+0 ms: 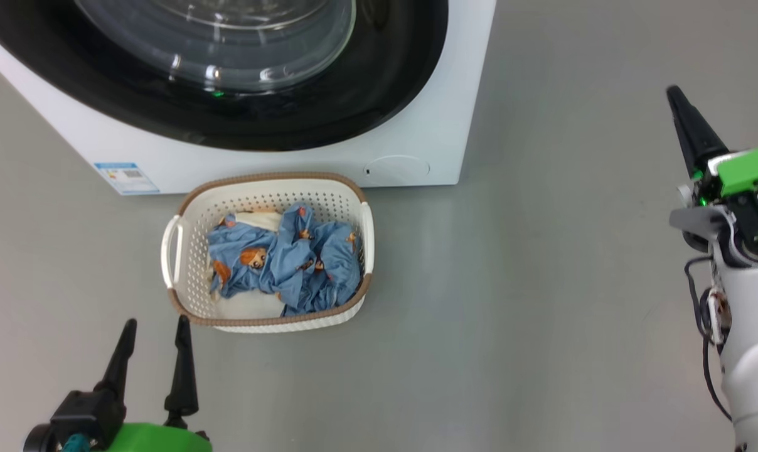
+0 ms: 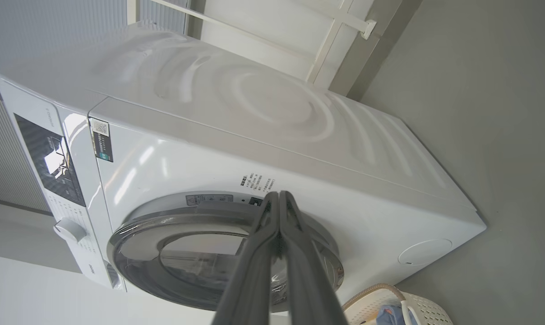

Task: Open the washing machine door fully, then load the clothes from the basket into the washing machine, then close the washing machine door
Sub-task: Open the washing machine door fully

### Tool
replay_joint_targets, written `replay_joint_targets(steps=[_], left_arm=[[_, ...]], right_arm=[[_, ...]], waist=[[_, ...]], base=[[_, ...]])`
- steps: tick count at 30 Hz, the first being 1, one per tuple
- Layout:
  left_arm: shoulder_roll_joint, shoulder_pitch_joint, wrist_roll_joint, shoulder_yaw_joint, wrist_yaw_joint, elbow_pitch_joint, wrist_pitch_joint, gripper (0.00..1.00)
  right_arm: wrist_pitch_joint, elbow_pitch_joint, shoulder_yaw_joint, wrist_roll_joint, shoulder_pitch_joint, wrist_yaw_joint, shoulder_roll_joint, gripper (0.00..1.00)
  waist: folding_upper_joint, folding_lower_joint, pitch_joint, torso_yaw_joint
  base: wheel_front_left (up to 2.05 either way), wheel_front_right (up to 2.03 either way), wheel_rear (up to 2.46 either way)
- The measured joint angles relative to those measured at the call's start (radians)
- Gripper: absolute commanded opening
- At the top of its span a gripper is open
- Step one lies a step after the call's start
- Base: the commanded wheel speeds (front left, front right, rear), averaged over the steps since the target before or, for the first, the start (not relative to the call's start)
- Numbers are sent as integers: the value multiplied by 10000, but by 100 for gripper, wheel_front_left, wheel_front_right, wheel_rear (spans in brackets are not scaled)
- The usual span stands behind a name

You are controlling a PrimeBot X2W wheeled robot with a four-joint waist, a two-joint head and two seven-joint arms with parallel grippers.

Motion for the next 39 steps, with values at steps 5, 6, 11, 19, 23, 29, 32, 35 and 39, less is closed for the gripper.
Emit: replay_joint_targets(steps=[5, 6, 11, 19, 23, 29, 32, 35, 39], left_arm=[[-2, -126, -8, -192, 19, -19, 0, 100], [-2, -147, -25, -234, 19, -19, 0, 100], [-4, -426, -161, -410, 82, -42, 0, 100], [-6, -885, -454, -702, 174, -213, -29, 100], [-12, -1189, -529, -907, 199, -337, -31, 100], [-23, -1490, -644, -1193, 293, -441, -31, 100], [-29, -1625, -715, -1350, 324, -491, -31, 100], [-33, -1790, -851, -1517, 339, -535, -31, 100], [-35, -1958, -976, -1672, 349, -593, -31, 100]], right_arm=[[1407, 734, -63, 591, -846, 0, -19, 0], [1636, 861, -63, 614, -1026, 0, -36, 0], [2359, 1446, -50, 612, -1932, 0, -274, 0], [3402, 2061, 38, 598, -3462, 0, -336, 0], [3561, 2385, 67, 439, -4265, -2, -343, 0], [3555, 2828, 63, 201, -5195, -2, -347, 0], [3561, 3024, 71, 84, -5677, -2, -336, 0], [3572, 3327, 142, -303, -6103, -2, -324, 0], [3511, 3779, 165, -564, -6683, -4, -320, 0]], waist=[[0, 0, 234, 148], [0, 0, 279, 178], [0, 0, 531, 335], [0, 0, 1058, 619], [0, 0, 1380, 786], [0, 0, 1777, 1014], [0, 0, 1991, 1163], [0, 0, 2191, 1319], [0, 0, 2464, 1528]], base=[[0, 0, 0], [0, 0, 0], [0, 0, 0], [0, 0, 0], [0, 0, 0], [0, 0, 0], [0, 0, 0], [0, 0, 0], [0, 0, 0]])
